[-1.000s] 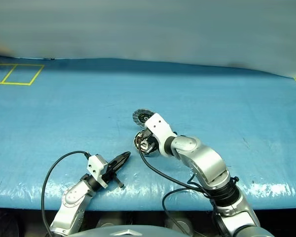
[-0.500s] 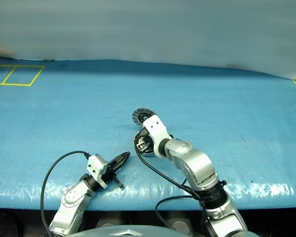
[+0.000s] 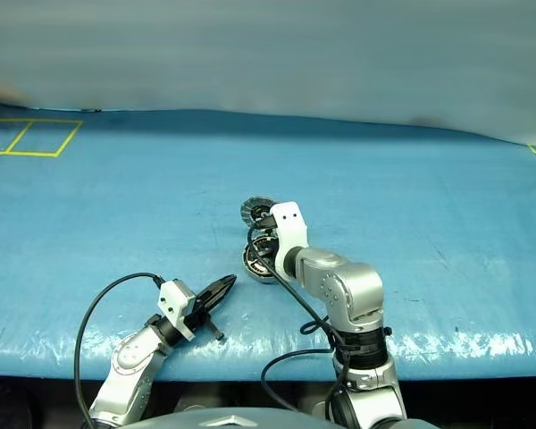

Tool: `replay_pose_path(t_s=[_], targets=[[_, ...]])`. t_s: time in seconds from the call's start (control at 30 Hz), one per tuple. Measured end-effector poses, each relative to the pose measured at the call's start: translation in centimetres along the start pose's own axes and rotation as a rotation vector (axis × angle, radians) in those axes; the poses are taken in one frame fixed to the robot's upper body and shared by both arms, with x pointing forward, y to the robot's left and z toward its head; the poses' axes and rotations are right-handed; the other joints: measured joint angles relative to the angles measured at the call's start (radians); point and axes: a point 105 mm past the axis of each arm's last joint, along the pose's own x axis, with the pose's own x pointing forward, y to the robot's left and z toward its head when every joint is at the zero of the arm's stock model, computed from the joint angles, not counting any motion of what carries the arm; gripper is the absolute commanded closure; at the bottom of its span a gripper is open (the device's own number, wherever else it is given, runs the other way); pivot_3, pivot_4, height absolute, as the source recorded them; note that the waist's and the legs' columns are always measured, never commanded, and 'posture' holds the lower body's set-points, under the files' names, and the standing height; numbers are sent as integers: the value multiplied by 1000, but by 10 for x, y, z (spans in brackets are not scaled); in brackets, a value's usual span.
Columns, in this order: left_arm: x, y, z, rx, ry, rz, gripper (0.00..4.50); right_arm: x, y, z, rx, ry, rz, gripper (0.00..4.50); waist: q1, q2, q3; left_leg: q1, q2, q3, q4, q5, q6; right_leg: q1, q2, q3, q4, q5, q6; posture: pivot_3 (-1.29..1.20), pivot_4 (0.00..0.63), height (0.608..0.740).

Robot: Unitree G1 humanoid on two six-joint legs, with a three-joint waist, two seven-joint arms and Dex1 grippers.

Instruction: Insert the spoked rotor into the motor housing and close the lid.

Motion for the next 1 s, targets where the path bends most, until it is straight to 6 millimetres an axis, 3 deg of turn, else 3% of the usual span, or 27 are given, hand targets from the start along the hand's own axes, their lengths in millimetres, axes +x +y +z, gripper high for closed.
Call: replay_pose_path(t_s=[0.27,1.0], targets=[[0,0,0,-1,1,3,4500,-3,-15,3,-194,-26,-76,4477,-3,0,0,-1,0,0,-1,0,0,-1,0,0,0,-2,-3,0,150,740],[0,0,0,0,4,6,4500,3,-5,-4,-475,-7,13,4477,-11,0,0,0,1,0,-2,0,0,-2,1,0,0,-1,-1,0,150,740]])
